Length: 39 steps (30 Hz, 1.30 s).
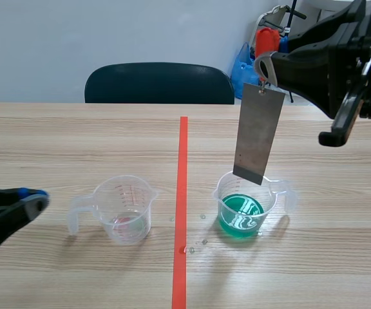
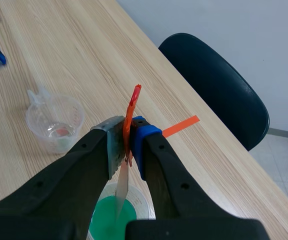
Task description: Do the redox reaction experiment
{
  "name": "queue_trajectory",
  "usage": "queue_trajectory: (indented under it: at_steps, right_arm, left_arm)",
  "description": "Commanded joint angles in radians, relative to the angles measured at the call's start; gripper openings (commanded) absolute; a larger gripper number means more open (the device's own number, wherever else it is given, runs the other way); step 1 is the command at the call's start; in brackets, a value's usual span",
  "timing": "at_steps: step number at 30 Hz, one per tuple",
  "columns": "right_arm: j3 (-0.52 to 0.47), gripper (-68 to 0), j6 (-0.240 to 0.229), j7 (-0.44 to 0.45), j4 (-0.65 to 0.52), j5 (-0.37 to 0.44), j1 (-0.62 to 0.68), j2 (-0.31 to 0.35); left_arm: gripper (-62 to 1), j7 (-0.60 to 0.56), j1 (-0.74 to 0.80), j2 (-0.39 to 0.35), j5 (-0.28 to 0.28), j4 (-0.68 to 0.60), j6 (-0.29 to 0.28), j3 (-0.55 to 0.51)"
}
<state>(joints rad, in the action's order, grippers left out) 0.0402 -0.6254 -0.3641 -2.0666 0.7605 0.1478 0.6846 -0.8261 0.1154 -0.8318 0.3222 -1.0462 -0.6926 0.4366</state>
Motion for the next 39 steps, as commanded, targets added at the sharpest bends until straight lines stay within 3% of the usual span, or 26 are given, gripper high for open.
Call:
queue_trajectory:
  at_steps: [1, 6, 11, 22, 28, 39]
  right_arm:
    - [-0.014, -66.7, 0.003, 0.015, -0.014, 0.015, -0.01, 0.01]
    - [-0.014, -66.7, 0.003, 0.015, -0.014, 0.015, -0.01, 0.01]
    - [-0.014, -66.7, 0.003, 0.015, -0.014, 0.015, -0.01, 0.01]
    - [-0.014, -66.7, 0.003, 0.015, -0.014, 0.015, -0.01, 0.01]
    - [-0.014, -66.7, 0.003, 0.015, -0.014, 0.015, -0.01, 0.01]
    - [-0.014, -66.7, 0.003, 0.015, -0.014, 0.016, -0.01, 0.01]
  left_arm:
    - [-56.6, 0.042, -0.048, 0.042, 0.057, -0.016, -0.003, 0.026]
    - [-56.9, 0.214, -0.219, 0.145, 0.162, -0.016, -0.003, 0.153]
    - [-58.2, 0.328, -0.335, 0.246, 0.161, -0.016, 0.054, 0.225]
    - [-58.2, 0.518, -0.474, 0.45, 0.153, -0.015, 0.055, 0.314]
    - [-58.2, 0.531, -0.484, 0.486, 0.153, -0.015, 0.078, 0.32]
    - [-58.2, 0.539, -0.484, 0.484, 0.153, -0.015, 0.1, 0.32]
